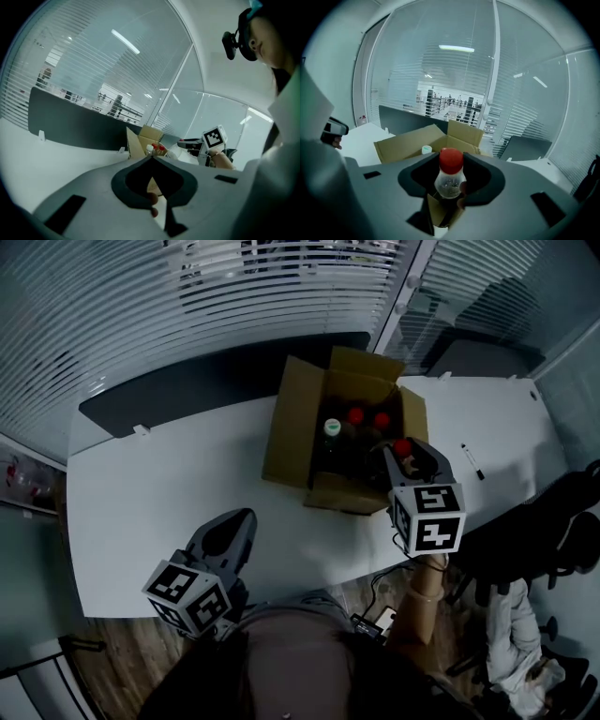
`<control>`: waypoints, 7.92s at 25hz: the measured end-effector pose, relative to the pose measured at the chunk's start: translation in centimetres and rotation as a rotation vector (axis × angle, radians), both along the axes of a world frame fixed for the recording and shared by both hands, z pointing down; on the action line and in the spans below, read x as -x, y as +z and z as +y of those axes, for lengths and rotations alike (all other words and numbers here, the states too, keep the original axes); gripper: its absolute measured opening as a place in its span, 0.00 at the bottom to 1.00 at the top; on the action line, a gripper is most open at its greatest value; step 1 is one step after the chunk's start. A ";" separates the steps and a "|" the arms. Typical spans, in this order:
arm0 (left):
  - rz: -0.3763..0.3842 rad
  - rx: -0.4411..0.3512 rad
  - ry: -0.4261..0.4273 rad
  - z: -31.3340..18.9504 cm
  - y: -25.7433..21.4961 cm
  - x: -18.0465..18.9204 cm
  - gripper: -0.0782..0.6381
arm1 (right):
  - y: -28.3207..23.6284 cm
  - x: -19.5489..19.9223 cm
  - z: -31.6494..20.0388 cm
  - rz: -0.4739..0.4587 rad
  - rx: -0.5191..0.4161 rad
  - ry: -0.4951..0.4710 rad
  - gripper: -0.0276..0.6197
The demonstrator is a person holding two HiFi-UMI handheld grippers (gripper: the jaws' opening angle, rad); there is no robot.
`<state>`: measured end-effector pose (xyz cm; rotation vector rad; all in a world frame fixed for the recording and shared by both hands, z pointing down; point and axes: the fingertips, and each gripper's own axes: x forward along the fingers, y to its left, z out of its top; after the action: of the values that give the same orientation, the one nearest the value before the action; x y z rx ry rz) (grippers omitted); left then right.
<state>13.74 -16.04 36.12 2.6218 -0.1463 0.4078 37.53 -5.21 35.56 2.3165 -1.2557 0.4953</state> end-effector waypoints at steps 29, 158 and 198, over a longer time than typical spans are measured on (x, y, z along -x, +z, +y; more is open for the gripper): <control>0.095 -0.017 0.097 1.1 -1.9 11.2 0.12 | -10.4 13.6 3.9 0.242 -0.157 0.083 0.31; -0.011 0.014 -0.788 -17.4 4.2 43.5 0.12 | 10.6 55.5 -34.6 -0.210 0.022 -1.096 0.31; 0.049 -0.083 -0.750 -2.4 -0.7 37.2 0.12 | 3.2 50.1 -17.9 -0.175 -0.140 -1.071 0.20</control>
<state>-23.47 -18.44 35.40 2.4193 -1.0966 0.0707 -12.56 -23.14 38.76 1.3655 -2.3822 0.2157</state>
